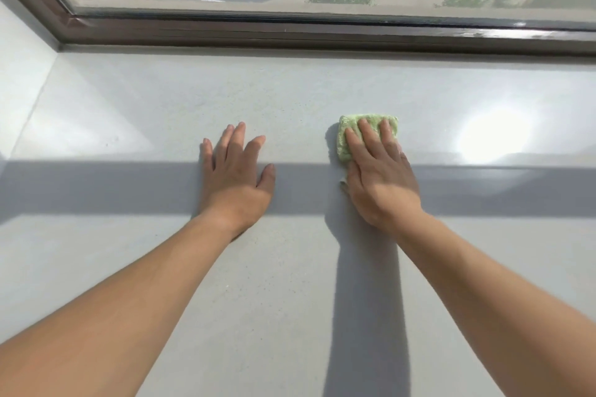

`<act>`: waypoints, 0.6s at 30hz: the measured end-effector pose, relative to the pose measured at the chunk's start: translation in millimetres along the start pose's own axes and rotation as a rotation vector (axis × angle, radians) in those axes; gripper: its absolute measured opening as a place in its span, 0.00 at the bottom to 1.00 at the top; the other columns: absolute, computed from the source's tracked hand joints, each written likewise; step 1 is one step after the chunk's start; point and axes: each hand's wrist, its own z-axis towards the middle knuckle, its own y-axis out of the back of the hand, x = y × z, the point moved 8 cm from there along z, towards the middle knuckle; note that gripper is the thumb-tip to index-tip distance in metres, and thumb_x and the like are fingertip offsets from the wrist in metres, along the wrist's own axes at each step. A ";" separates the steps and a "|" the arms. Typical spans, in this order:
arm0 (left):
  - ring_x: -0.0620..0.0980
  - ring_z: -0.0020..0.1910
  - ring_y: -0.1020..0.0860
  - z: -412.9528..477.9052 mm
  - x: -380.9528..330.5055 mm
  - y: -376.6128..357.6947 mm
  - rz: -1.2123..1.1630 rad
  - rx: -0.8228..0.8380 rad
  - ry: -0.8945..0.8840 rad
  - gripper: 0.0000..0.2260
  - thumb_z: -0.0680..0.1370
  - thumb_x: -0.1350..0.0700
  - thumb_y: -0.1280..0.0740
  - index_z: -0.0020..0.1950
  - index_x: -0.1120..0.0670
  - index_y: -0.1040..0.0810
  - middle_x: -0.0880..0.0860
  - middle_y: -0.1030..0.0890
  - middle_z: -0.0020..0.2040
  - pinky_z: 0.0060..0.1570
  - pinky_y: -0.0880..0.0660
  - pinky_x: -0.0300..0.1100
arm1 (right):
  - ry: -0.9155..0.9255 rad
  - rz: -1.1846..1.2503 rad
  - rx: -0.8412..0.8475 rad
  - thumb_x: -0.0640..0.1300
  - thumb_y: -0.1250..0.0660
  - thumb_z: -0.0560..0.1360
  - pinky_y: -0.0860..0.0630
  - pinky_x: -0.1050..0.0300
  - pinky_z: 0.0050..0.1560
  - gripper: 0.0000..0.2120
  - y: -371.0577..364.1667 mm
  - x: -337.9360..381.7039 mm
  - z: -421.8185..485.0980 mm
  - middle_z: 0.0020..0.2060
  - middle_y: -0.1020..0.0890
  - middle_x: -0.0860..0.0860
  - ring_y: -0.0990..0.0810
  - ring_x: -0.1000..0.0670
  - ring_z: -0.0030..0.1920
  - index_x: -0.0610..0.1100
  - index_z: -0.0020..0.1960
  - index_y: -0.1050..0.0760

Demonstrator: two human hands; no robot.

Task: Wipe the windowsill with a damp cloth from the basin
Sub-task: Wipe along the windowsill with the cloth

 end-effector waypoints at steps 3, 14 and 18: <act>0.50 0.79 0.49 -4.2 -0.4 7.3 -0.142 -0.076 -0.043 0.20 0.80 0.51 0.38 0.72 0.53 0.33 0.54 0.38 0.78 0.76 0.65 0.51 | -0.060 -0.028 -0.098 0.51 0.49 0.79 0.51 0.44 0.78 0.29 -2.8 21.2 -20.9 0.80 0.47 0.50 0.56 0.42 0.80 0.50 0.79 0.45; 0.49 0.80 0.58 -93.7 -5.6 1.7 0.039 0.076 0.029 0.23 0.82 0.46 0.48 0.78 0.44 0.40 0.51 0.50 0.82 0.75 0.65 0.59 | -0.064 -0.022 -0.055 0.51 0.50 0.78 0.49 0.43 0.77 0.30 -8.3 13.2 -71.3 0.80 0.47 0.51 0.56 0.43 0.80 0.50 0.80 0.46; 0.48 0.80 0.60 -98.2 -4.2 -2.6 0.127 0.068 0.008 0.26 0.81 0.42 0.55 0.80 0.43 0.46 0.49 0.53 0.82 0.76 0.63 0.58 | 0.142 -0.062 -0.019 0.52 0.46 0.75 0.49 0.40 0.77 0.34 -31.3 78.8 -122.1 0.80 0.46 0.48 0.55 0.39 0.79 0.47 0.80 0.46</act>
